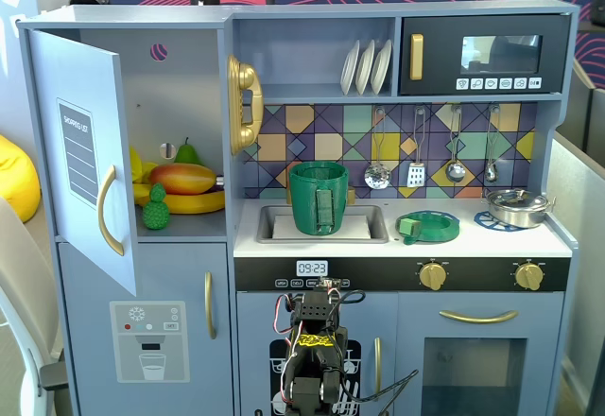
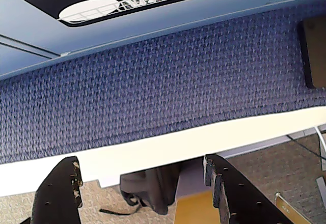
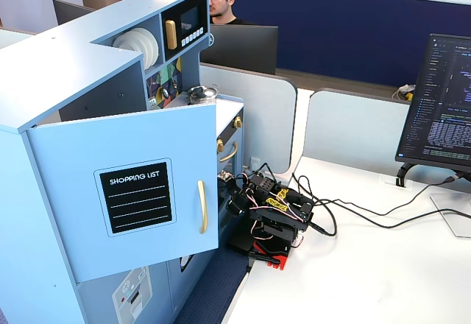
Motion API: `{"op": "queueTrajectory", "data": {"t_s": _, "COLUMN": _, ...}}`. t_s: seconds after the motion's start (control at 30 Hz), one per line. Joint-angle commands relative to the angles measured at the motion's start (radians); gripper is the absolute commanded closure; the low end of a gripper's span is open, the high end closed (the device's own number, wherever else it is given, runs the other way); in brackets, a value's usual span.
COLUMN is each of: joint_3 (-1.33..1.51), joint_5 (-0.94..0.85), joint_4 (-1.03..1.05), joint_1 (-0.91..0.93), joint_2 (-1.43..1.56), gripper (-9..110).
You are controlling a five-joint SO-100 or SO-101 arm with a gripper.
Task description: Pick up the green pineapple from the left cabinet and place it in the green recipient
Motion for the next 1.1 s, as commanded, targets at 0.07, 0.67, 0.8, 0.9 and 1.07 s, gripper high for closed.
{"op": "queueTrajectory", "data": {"t_s": 0.07, "joint_3": -0.005, "joint_5": -0.021, "joint_4": 0.186, "joint_1": -0.002, "joint_2": -0.014, "gripper": 99}}
{"op": "queueTrajectory", "data": {"t_s": 0.67, "joint_3": -0.077, "joint_5": 0.011, "joint_4": -0.483, "joint_1": -0.411, "joint_2": -0.058, "gripper": 101}}
{"op": "queueTrajectory", "data": {"t_s": 0.8, "joint_3": -0.152, "joint_5": -0.061, "joint_4": -0.902, "joint_1": -0.588, "joint_2": -0.181, "gripper": 101}}
{"op": "queueTrajectory", "data": {"t_s": 0.9, "joint_3": -0.268, "joint_5": -0.084, "joint_4": -0.973, "joint_1": -0.69, "joint_2": -0.282, "gripper": 101}}
{"op": "queueTrajectory", "data": {"t_s": 1.07, "joint_3": -0.419, "joint_5": -0.1, "joint_4": -1.078, "joint_1": -0.848, "joint_2": -0.394, "gripper": 100}}
